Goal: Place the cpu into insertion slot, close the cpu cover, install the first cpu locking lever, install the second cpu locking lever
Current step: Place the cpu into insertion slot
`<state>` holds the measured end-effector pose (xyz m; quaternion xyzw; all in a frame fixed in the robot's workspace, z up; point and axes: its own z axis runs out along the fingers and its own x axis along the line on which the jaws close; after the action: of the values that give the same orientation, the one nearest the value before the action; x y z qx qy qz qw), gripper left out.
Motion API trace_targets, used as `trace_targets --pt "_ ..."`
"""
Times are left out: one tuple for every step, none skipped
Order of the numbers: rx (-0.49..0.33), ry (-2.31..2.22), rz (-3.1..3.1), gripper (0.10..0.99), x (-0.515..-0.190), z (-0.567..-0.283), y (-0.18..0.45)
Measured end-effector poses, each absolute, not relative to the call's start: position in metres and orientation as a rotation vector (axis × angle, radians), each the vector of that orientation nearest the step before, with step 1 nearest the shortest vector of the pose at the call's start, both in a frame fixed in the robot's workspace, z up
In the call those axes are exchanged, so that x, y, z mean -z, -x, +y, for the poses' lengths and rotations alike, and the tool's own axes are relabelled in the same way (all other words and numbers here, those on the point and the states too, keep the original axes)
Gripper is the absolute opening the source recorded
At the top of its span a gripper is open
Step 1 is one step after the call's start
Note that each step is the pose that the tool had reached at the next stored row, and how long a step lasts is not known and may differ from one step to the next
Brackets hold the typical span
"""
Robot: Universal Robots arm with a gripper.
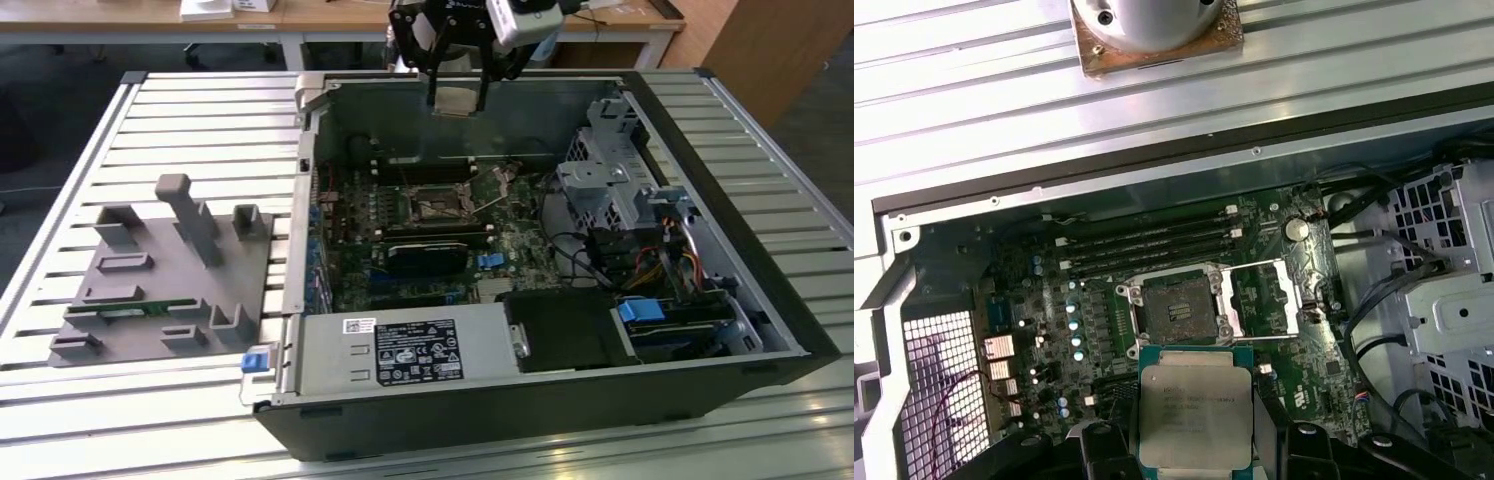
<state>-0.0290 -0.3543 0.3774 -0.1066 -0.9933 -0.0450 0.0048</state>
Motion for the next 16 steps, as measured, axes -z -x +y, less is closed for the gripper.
trace_targets --pt "0.141 0.336 -3.111 0.541 -0.3774 -0.3543 0.029" --pt "0.141 0.339 -3.111 0.541 -0.3774 -0.3543 0.029" --pt "0.141 0.343 -3.11 0.541 -0.3774 -0.3543 0.029" --pt "0.141 0.347 -3.11 0.541 -0.3774 -0.3543 0.029" --pt "0.141 0.353 -3.109 0.541 -0.3774 -0.3543 0.029" --pt "0.141 0.361 -3.109 0.541 -0.3773 -0.3543 0.029" --pt "0.141 0.367 -3.108 0.541 -0.3773 -0.3543 0.029" --pt "0.141 0.372 -3.108 0.541 -0.3773 -0.3543 0.029" --pt "0.141 0.377 -3.107 0.541 -0.3773 -0.3543 0.029" --pt "0.141 0.382 -3.107 0.541 -0.3773 -0.3543 0.029" --pt "0.141 0.386 -3.106 0.541 -0.3772 -0.3543 0.029" --pt "0.141 0.39 -3.106 0.541 -0.3772 -0.3543 0.029" --pt "0.141 0.395 -3.106 0.541 -0.3772 -0.3542 0.029" --pt "0.141 0.399 -3.105 0.541 -0.3772 -0.3542 0.029" --pt "0.141 0.404 -3.105 0.541 -0.3772 -0.3542 0.029" --pt "0.141 0.409 -3.104 0.541 -0.3772 -0.3542 0.029"
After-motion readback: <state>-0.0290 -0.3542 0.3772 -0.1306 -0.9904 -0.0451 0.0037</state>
